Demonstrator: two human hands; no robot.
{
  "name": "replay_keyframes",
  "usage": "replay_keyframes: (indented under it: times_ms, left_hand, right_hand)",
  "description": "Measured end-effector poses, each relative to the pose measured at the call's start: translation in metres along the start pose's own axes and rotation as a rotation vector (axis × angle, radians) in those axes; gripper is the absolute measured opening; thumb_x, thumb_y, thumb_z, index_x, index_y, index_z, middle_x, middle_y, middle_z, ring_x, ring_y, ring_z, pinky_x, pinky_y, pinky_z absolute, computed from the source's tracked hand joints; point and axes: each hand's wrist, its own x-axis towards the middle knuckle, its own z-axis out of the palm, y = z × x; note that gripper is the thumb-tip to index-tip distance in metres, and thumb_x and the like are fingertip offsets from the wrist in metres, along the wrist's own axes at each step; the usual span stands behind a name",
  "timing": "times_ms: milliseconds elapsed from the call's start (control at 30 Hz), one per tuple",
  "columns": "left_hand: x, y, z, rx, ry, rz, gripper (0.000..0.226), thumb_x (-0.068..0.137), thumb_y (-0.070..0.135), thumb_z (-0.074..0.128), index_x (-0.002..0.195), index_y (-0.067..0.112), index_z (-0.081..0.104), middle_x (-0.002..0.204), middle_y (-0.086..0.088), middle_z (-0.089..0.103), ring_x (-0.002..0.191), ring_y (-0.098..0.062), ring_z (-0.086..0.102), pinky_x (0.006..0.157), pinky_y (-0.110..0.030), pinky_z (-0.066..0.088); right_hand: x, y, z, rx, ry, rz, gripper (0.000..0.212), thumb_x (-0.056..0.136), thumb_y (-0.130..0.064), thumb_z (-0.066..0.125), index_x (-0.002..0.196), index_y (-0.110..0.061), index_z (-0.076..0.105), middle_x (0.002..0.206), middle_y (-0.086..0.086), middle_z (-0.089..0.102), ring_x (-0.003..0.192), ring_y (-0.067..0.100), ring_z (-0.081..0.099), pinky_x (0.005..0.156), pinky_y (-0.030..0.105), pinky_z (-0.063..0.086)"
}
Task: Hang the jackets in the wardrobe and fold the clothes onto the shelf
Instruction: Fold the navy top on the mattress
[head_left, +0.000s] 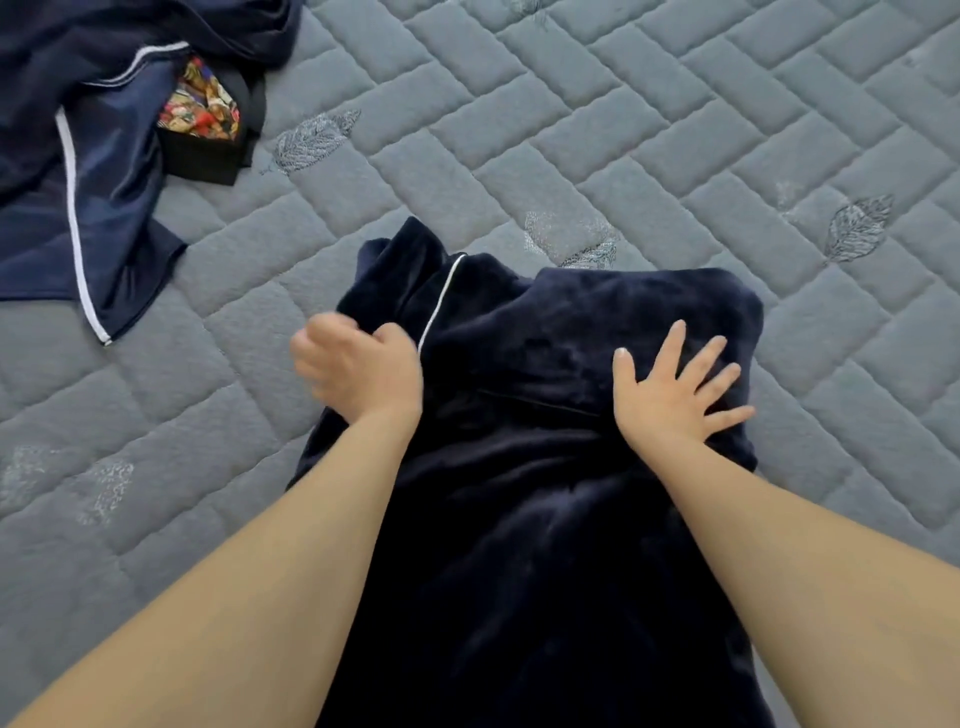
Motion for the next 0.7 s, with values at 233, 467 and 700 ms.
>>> replay_keyframes:
  times_ms: [233, 467, 700]
  left_hand:
    - [0.003, 0.005, 0.057, 0.587, -0.492, 0.814, 0.06, 0.096, 0.055, 0.029, 0.152, 0.039, 0.017, 0.164, -0.002, 0.001, 0.151, -0.027, -0.007, 0.111, -0.072, -0.009]
    - [0.021, -0.031, 0.076, 0.377, -0.461, 0.428, 0.055, 0.093, 0.069, 0.014, 0.146, 0.056, 0.004, 0.159, 0.0, 0.013, 0.147, -0.022, 0.003, 0.11, -0.069, -0.007]
    - [0.023, -0.036, 0.085, 0.601, -0.593, 0.498, 0.087, 0.079, 0.089, 0.014, 0.143, 0.05, -0.031, 0.161, 0.008, -0.024, 0.144, -0.013, -0.03, 0.098, -0.069, -0.028]
  right_hand:
    - [0.009, 0.005, 0.038, 0.047, 0.029, -0.025, 0.083, 0.08, -0.086, 0.002, 0.147, -0.044, -0.025, 0.159, 0.008, -0.03, 0.146, 0.038, -0.021, 0.104, 0.076, -0.012]
    - [0.024, 0.007, 0.07, -0.005, 0.252, -0.1, 0.08, 0.089, -0.071, 0.021, 0.156, -0.035, -0.002, 0.163, 0.017, -0.007, 0.147, 0.046, -0.004, 0.104, 0.08, -0.001]
    - [0.031, 0.013, 0.086, -0.014, 0.349, -0.106, 0.084, 0.085, -0.059, 0.039, 0.157, -0.032, 0.005, 0.163, 0.017, -0.001, 0.148, 0.045, -0.001, 0.106, 0.078, 0.0]
